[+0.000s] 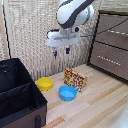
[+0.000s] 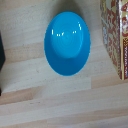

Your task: Locate and clasp the grip of the topmost drawer. Steadily and circumspectly yank the drawer open. Discover and seize the nutrition bar using your clamp. Deposit the nutrition bar in the accessible drawer. Unclench the nutrition bar.

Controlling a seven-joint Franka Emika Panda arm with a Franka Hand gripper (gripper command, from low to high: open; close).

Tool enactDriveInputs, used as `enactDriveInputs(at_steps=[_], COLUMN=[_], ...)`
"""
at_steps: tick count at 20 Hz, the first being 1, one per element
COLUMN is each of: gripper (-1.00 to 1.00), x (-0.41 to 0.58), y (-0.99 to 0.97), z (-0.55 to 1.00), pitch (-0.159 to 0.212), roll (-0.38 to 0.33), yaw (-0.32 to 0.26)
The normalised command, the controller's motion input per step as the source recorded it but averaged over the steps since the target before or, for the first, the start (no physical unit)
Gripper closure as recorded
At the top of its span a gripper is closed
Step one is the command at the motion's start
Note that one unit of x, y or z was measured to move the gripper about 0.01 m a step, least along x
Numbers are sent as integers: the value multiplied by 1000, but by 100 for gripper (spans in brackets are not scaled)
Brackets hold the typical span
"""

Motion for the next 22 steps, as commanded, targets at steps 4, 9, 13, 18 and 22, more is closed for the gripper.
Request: enactDriveInputs(at_steps=[4,9,13,18,22], gripper=[-100,-100,-100,-100,-100], x=[0,-3,-5,-10,-14], y=[5,-3,-33,-105,-147], z=[239,383,362,210,119], pitch=[0,0,0,0,0], roll=[-220,-279,-278,-309,-332], yaw=[121,104,115,116,111])
